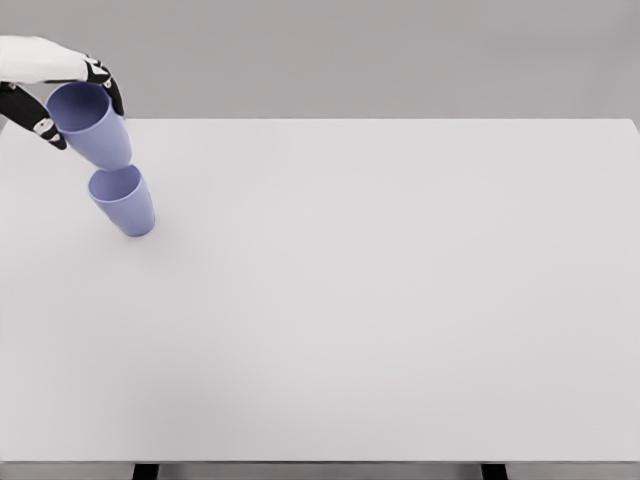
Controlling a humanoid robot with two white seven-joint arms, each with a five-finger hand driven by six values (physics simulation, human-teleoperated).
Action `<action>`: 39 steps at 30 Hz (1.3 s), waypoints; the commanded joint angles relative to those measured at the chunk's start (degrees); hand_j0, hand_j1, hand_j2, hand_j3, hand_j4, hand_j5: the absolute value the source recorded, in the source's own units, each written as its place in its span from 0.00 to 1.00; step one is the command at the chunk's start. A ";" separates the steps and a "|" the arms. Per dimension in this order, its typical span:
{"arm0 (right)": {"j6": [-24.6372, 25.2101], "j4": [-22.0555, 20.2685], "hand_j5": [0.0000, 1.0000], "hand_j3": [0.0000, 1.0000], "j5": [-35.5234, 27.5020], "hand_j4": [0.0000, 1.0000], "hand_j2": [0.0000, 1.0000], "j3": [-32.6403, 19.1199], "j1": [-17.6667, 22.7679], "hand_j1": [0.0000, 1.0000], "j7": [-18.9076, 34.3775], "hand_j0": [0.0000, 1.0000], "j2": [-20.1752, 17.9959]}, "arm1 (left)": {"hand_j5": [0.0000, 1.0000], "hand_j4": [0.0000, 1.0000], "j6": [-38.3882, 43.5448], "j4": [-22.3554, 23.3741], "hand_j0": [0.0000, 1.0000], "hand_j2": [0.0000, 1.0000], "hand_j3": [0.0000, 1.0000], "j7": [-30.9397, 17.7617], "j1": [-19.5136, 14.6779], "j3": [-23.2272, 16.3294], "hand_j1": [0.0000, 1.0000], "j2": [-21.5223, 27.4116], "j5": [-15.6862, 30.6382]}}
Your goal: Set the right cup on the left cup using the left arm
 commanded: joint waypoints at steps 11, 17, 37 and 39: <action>0.01 0.00 1.00 1.00 0.00 1.00 1.00 -0.04 0.00 1.00 0.01 1.00 0.00 | 0.60 0.60 0.49 -4.22 0.60 0.60 0.60 0.03 -0.18 -0.47 0.60 3.75 0.18; -0.07 0.00 1.00 1.00 0.00 1.00 1.00 -0.03 -0.09 1.00 0.01 1.00 0.00 | 0.59 0.59 0.58 -4.04 0.59 0.59 0.59 0.03 0.00 -0.47 0.59 3.23 0.18; 0.01 0.00 1.00 1.00 0.00 1.00 1.00 -0.04 -0.09 1.00 0.01 1.00 0.00 | 0.59 0.59 0.58 -2.02 0.59 0.59 0.59 0.03 1.67 -0.47 0.59 1.12 -0.61; 0.01 0.00 1.00 1.00 0.00 1.00 1.00 -0.04 -0.09 1.00 0.01 1.00 0.00 | 0.59 0.59 0.66 -2.02 0.59 0.59 0.59 0.03 1.76 -0.47 0.59 1.12 -0.61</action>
